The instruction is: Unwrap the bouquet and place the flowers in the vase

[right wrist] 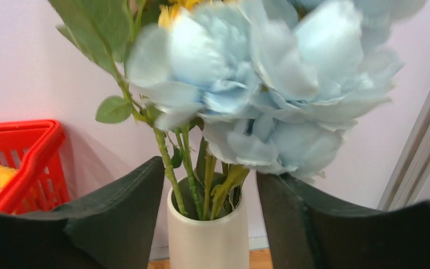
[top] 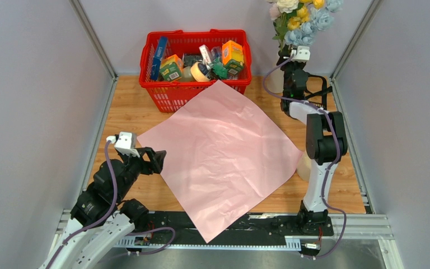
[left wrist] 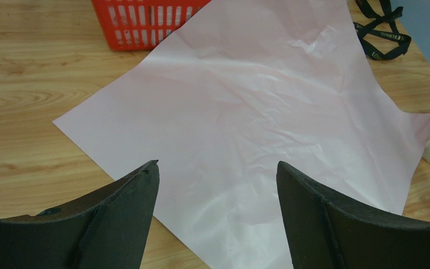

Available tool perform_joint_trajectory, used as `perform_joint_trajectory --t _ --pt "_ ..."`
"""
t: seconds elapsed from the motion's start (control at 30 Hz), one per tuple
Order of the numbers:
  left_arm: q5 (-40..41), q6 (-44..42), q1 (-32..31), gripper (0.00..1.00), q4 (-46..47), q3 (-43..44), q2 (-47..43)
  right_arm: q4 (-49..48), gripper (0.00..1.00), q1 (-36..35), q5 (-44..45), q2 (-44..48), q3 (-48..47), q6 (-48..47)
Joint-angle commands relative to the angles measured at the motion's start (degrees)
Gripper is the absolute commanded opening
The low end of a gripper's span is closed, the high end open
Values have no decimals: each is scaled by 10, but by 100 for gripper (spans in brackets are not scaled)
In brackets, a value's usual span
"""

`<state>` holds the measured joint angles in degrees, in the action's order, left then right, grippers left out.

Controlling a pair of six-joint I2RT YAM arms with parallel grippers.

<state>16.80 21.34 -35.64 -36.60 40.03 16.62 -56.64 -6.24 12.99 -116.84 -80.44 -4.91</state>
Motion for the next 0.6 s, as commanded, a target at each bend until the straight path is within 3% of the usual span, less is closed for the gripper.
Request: perform_joint_trajectory --t 0.0,0.07,0.17,0.47,0.57 --pt "-6 -9 0 85 16 -2 -4 85 84 -3 15 91 14 46" --pt "-9 -10 0 85 16 -2 -2 142 100 -3 13 126 33 73" --pt "-7 -10 0 85 14 -1 3 222 100 -3 7 193 66 100" --pt "-12 -10 0 85 14 -1 7 624 100 -3 -54 358 53 204" --pt "-18 -12 0 85 16 -2 4 711 100 -3 -158 413 63 220"
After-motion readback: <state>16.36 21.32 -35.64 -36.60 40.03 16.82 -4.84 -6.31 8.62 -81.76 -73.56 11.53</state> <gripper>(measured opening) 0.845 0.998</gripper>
